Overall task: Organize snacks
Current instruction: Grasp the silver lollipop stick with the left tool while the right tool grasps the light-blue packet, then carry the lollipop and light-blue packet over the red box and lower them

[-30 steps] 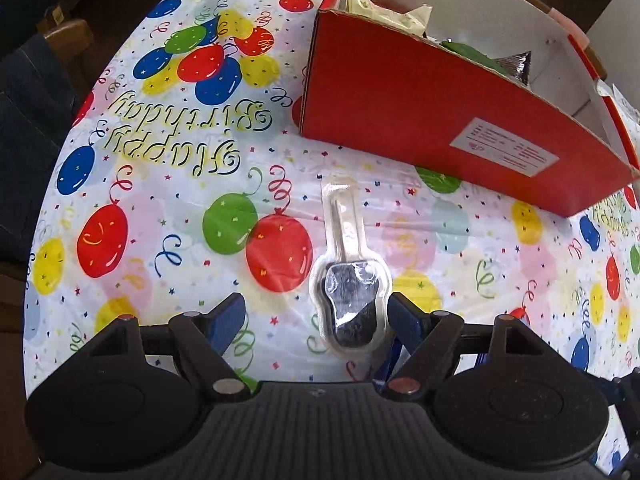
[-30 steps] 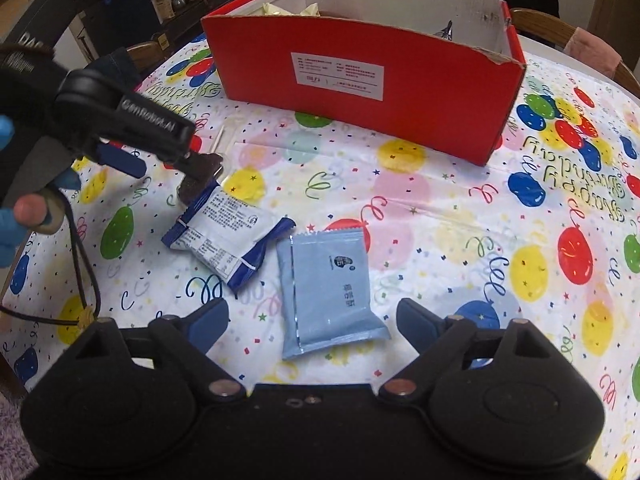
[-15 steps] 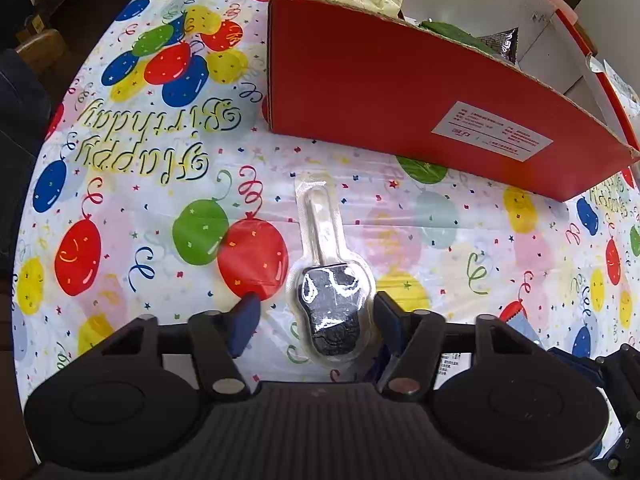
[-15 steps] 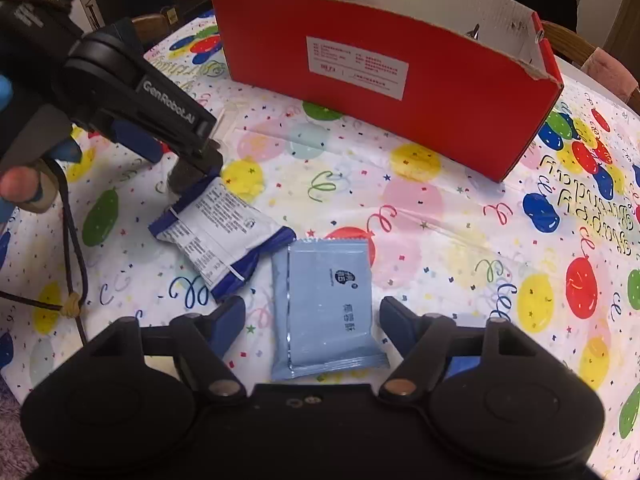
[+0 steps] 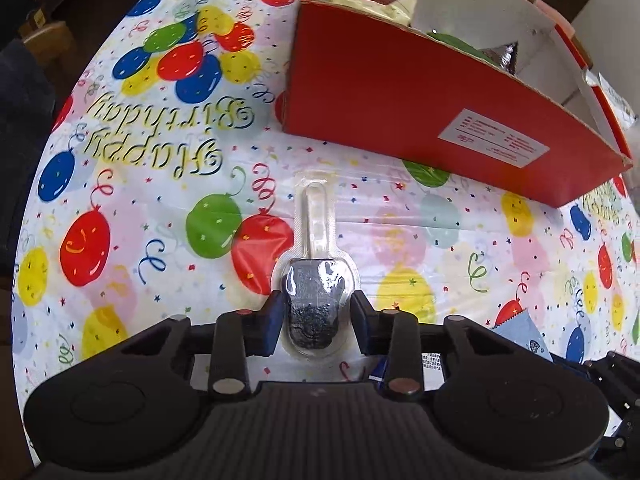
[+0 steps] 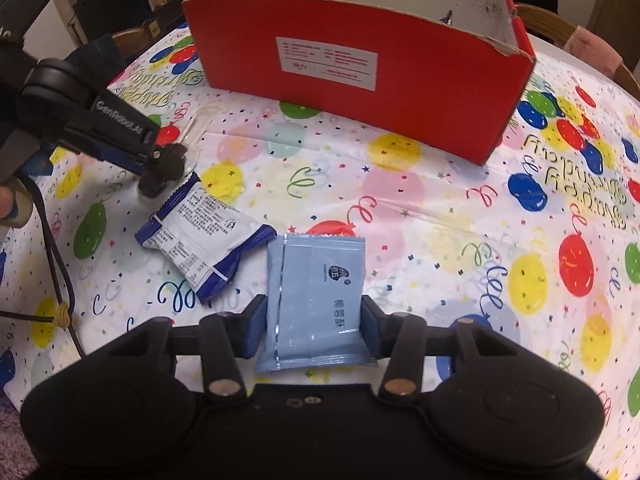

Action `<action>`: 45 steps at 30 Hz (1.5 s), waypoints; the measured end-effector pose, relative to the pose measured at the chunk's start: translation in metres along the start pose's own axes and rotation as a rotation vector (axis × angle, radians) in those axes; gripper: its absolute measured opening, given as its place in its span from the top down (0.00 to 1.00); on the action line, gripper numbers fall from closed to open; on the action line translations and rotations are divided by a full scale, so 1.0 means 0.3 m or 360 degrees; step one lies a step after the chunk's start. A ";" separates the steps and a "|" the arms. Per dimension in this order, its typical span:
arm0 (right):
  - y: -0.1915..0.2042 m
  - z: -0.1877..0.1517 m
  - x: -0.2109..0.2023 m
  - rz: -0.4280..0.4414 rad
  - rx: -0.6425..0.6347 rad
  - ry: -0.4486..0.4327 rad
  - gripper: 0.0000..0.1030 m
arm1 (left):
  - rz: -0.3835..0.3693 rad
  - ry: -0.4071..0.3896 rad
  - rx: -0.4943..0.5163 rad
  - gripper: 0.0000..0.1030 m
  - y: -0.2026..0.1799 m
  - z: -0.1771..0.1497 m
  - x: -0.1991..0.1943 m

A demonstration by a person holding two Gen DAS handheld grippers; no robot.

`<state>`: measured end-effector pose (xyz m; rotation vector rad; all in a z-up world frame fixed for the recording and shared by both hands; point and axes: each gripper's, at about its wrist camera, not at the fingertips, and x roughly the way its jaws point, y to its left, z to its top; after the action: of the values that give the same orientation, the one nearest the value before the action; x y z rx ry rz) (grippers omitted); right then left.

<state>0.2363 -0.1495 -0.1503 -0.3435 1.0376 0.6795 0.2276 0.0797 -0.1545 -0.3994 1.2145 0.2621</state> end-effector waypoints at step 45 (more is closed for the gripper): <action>-0.113 0.200 -0.345 -0.0042 0.0261 -0.0475 0.55 | -0.0153 -0.0335 0.0028 0.68 0.038 0.016 -0.381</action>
<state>0.2646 -0.1776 -0.0326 -0.1083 0.7964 0.5968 0.1893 0.0938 -0.0469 -0.4034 0.9878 0.2051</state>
